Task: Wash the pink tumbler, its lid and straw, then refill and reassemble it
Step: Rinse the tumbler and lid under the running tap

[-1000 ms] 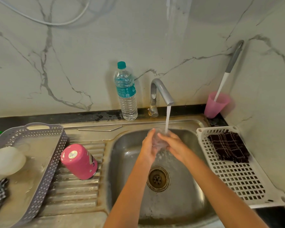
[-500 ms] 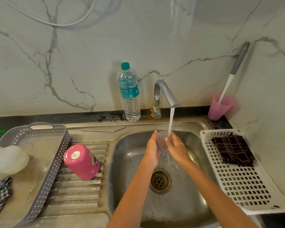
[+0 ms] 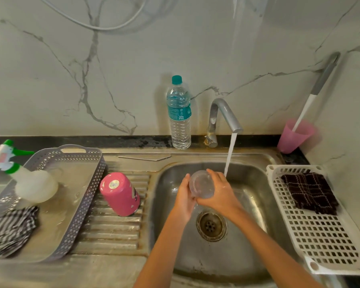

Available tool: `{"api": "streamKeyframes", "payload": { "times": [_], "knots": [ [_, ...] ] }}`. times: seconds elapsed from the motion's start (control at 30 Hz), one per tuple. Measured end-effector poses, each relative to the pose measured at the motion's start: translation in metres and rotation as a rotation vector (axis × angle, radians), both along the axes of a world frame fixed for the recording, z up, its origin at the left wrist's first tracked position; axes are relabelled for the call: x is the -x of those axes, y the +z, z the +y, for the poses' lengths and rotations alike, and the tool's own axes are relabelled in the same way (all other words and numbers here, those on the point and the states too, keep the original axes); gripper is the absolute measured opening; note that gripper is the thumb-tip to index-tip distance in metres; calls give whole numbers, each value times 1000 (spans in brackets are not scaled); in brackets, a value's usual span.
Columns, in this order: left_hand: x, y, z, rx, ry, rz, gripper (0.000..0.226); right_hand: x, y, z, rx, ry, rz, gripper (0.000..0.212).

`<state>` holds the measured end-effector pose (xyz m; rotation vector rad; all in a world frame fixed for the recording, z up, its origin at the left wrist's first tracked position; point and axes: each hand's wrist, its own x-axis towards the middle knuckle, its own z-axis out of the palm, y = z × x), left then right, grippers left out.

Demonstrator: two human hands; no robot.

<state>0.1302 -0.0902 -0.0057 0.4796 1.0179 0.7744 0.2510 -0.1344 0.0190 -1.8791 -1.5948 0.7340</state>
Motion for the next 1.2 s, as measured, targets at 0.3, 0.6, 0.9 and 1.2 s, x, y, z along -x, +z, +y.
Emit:
{"api": "streamKeyframes", "payload": {
  "times": [0.3, 0.6, 0.9, 1.2],
  "knots": [
    [44, -16, -14, 198, 118, 229, 22, 91, 22, 80, -47, 235, -62, 87],
    [54, -20, -4, 221, 105, 265, 24, 155, -6, 133, 67, 396, -69, 90],
    [64, -32, 1, 238, 119, 231, 21, 133, -12, 154, 11, 365, -129, 46],
    [64, -35, 4, 222, 154, 221, 21, 96, -31, 171, -216, 293, -400, 15]
  ]
}}
